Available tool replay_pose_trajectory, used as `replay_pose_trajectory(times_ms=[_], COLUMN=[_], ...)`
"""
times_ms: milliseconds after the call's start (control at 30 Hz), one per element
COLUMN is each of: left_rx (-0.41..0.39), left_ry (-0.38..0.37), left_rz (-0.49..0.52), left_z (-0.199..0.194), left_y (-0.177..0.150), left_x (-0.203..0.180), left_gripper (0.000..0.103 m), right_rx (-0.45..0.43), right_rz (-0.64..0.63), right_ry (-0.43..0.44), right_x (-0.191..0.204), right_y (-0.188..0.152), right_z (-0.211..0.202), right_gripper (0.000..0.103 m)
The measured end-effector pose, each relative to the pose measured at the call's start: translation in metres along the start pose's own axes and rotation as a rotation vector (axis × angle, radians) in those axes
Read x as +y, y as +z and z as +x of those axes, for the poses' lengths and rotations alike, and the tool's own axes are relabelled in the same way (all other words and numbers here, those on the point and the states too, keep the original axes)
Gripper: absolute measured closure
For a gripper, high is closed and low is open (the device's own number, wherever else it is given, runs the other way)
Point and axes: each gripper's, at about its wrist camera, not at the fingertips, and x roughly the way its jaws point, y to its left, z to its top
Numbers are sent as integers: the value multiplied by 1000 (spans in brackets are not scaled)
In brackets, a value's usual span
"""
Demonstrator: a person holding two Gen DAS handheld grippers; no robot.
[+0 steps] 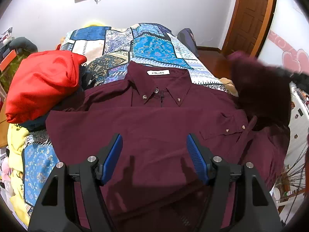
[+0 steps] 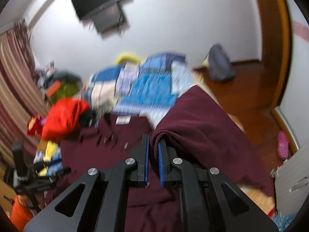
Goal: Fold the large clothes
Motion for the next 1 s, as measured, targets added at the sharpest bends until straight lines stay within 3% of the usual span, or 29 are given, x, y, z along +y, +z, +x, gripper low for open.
replay_pose_trajectory(times_ms=[200, 333, 433, 567, 667, 700, 867, 1000], left_rx=[25, 51, 57, 53, 43, 41, 35, 40], left_ry=[-12, -21, -14, -17, -23, -22, -20, -18], left_rz=[-20, -22, -10, -6, -5, -3, 6, 7], left_z=[0, 5, 6, 8, 7, 7, 8, 10], left_y=[-14, -24, -29, -29, -27, -26, -23, -22], left_x=[15, 22, 20, 17, 12, 11, 5, 2], left_gripper=[35, 35, 35, 35, 35, 35, 35, 35], right_rx=[249, 333, 389, 354, 301, 284, 184, 177], right_rz=[-17, -42, -11, 16, 23, 30, 166, 346], right_ry=[12, -41, -30, -10, -33, -43, -112, -168], right_x=[21, 28, 26, 24, 19, 15, -25, -72], right_y=[-48, -66, -69, -60, -55, -53, -44, -48], right_z=[73, 85, 76, 50, 28, 23, 0, -1], right_gripper=[95, 91, 83, 71, 47, 43, 43, 43])
